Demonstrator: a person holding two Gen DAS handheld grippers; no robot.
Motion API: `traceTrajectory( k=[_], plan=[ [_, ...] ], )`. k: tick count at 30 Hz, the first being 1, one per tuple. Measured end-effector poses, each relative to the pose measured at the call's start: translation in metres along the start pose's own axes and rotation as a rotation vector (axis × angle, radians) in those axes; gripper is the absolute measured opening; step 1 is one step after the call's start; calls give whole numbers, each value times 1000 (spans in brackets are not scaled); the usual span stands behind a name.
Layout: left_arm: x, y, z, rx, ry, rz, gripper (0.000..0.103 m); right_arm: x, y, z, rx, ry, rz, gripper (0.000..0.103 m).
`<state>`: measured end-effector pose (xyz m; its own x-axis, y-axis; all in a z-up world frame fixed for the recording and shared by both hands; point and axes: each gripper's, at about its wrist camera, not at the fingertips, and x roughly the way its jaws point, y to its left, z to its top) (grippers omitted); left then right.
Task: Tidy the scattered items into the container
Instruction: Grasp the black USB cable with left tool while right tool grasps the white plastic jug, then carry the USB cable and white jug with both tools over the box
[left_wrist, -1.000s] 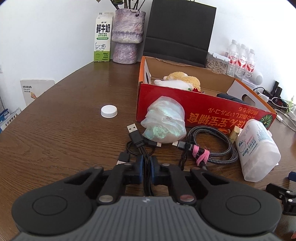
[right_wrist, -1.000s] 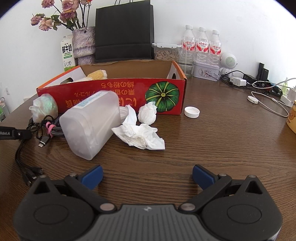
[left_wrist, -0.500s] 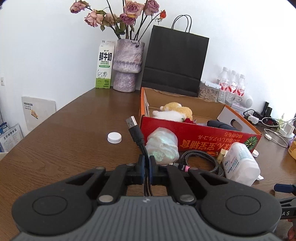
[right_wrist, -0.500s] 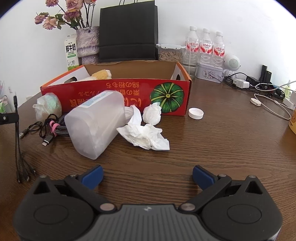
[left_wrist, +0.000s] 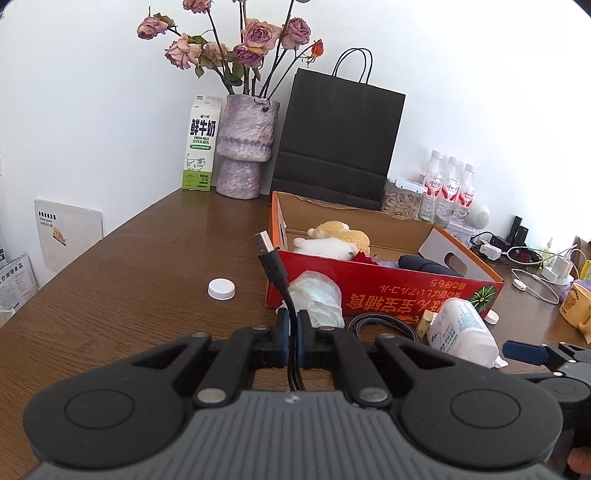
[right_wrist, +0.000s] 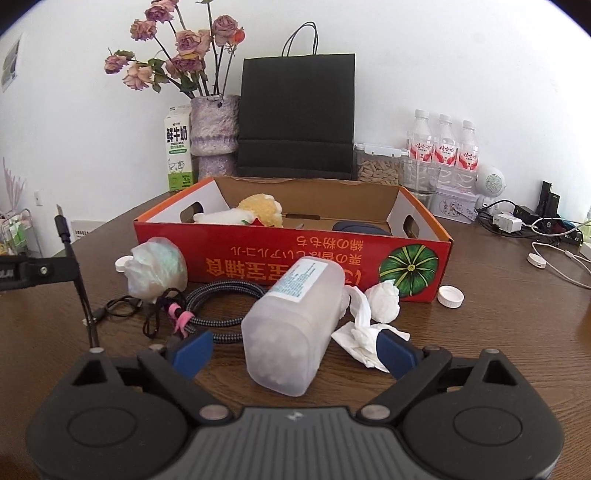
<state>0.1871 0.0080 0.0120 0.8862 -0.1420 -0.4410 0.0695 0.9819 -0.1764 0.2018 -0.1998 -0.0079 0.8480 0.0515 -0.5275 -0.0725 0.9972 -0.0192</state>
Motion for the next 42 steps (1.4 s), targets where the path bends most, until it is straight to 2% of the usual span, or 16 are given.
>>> traceTrajectory(
  k=[2,4,6,8,13,26,42],
  plan=[
    [-1,1,0,-3,-3,-7,5,10,2,4,22,10,-25,69],
    [-1,2,0,-4,-3,-11,5,19,3,8,52,23,-46,67],
    [-1,3,0,-5,-3,-16,5,25,4,11,68,33,-65,60],
    [1,3,0,-5,-1,-22,5,29,5,11,69,47,-72,44],
    [3,3,-2,-8,4,-32,5,26,2,9,67,43,-62,43],
    [-7,-15,10,19,-45,-69,3,-8,-22,17,110,-75,-22,43],
    [-10,-50,46,47,-122,-143,3,-27,-40,45,133,-181,8,42]
  ],
)
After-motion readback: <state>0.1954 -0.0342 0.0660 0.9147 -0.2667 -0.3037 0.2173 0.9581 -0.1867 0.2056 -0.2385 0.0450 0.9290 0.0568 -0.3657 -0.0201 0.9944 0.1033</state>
